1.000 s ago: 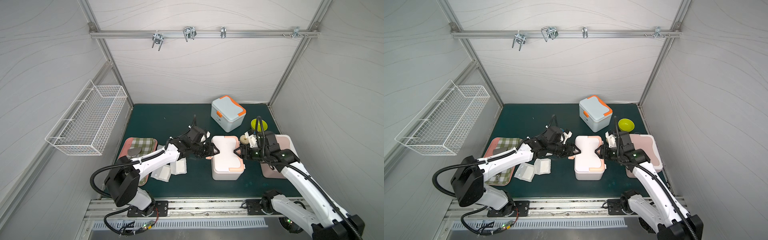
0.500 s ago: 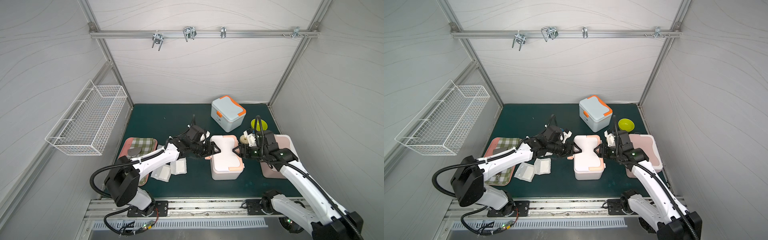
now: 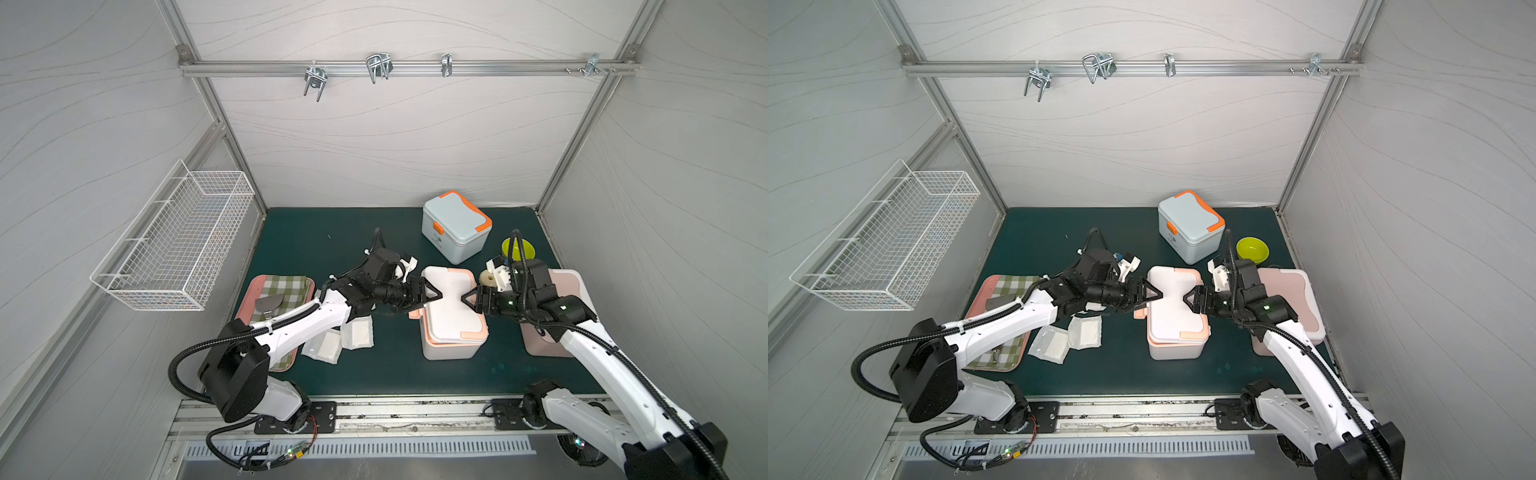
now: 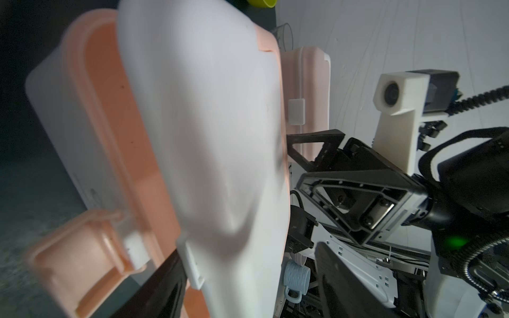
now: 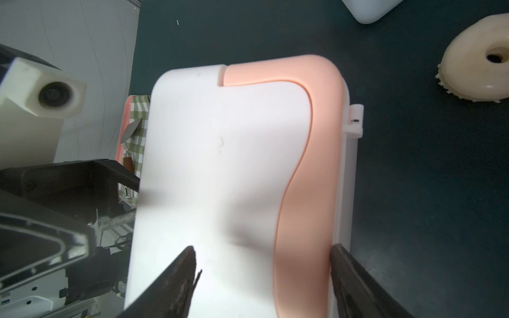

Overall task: Open first aid kits and take out gauze
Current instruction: Open the lid of the first aid kit.

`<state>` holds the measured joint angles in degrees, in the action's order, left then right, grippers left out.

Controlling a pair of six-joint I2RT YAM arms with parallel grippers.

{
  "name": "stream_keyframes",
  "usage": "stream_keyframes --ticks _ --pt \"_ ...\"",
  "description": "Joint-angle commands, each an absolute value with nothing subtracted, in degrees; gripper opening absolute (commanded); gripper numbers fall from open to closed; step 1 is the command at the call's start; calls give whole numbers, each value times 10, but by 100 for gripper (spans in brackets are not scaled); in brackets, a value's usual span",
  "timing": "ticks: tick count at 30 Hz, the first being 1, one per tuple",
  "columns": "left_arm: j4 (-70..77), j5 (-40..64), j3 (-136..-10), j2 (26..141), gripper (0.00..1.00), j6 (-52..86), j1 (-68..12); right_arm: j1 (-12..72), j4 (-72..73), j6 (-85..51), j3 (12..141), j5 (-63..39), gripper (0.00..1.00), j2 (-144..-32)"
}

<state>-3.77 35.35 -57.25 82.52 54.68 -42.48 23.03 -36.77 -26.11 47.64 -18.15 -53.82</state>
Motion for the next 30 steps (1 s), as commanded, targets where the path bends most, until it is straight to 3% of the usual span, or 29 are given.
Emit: stream_keyframes --ticks 1,9,22,30 --pt "33 391 -596 818 73 563 -430 240 -403 -262 489 -200 83 -533" --pt "12 391 -656 837 73 555 -441 238 -449 -251 536 -135 96 -492" --pt "-66 371 -884 964 76 513 -503 234 -485 -256 579 28 94 -330" --pt "-150 388 -1088 1094 78 486 -528 234 -494 -251 585 28 92 -300"
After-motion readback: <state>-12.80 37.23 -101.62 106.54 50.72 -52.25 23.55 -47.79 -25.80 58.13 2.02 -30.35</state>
